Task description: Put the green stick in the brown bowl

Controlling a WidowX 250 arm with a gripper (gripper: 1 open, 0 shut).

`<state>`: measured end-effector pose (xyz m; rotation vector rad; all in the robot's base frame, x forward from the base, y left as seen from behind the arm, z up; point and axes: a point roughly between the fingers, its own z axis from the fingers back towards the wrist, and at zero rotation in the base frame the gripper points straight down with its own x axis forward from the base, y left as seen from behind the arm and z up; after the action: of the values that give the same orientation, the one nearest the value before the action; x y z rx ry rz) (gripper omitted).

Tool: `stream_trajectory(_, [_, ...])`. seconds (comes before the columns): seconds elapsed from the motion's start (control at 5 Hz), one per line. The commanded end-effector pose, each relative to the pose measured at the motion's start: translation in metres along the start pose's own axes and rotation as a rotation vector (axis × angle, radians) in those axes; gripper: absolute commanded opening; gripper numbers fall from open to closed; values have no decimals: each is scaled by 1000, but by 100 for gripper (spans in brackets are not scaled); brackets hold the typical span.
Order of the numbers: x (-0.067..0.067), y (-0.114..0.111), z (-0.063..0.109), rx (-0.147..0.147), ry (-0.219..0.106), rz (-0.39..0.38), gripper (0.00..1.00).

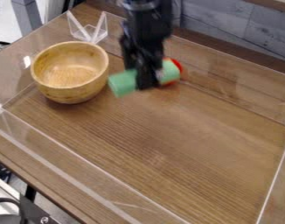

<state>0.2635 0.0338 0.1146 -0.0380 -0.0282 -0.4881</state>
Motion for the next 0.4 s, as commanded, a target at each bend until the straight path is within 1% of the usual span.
stream_trajectory(0.0, [1, 23, 12, 40, -53, 3, 0])
stream_trajectory(0.2, [-5, 45, 7, 49, -58, -1, 0])
